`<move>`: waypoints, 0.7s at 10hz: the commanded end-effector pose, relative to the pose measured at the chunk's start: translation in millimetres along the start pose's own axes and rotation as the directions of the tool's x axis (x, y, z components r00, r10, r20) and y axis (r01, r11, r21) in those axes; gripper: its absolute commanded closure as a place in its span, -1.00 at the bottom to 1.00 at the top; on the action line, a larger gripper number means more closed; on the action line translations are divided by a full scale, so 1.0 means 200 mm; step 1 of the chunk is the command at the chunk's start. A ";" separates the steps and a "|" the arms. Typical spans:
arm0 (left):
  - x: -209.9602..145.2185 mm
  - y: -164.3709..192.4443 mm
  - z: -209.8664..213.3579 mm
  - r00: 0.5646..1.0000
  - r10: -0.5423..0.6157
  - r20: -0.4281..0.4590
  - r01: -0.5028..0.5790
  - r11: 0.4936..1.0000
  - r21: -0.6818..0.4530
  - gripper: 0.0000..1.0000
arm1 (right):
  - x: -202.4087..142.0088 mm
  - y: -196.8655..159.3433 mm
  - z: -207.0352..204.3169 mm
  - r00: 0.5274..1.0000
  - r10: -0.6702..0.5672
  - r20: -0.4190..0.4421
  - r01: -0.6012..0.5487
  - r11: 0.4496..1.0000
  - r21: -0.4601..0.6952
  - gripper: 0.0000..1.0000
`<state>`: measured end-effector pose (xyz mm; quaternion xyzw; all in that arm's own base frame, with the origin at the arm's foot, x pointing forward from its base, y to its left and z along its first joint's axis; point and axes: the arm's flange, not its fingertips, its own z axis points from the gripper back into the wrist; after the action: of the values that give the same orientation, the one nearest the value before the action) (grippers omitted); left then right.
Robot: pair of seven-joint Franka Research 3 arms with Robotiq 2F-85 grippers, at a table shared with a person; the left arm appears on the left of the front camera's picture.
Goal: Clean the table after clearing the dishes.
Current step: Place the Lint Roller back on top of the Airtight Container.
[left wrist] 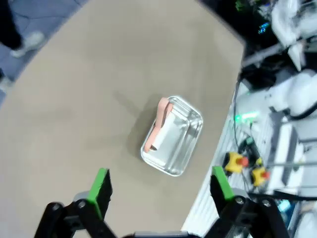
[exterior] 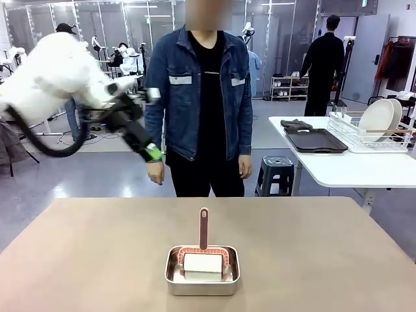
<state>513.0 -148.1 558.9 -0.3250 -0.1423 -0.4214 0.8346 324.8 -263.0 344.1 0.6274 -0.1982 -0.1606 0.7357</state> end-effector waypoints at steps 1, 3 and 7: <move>-0.48 0.06 0.14 0.967 0.173 0.189 -0.166 0.985 -0.052 -1.00 | 0.00 0.01 0.00 1.000 0.012 0.001 -0.012 1.000 0.011 -1.00; -1.01 0.28 0.35 0.875 0.383 0.295 -0.328 0.919 -0.220 -1.00 | 0.00 0.01 0.00 1.000 0.012 0.001 -0.012 1.000 0.011 -1.00; -1.76 0.55 0.56 0.705 0.590 0.393 -0.413 0.793 -0.448 -1.00 | 0.00 0.01 0.00 1.000 0.012 0.001 -0.012 1.000 0.011 -1.00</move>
<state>378.4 180.7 412.4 -0.5619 -0.1789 -0.1005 0.8014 325.1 -262.7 344.0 0.6276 -0.1979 -0.1603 0.7357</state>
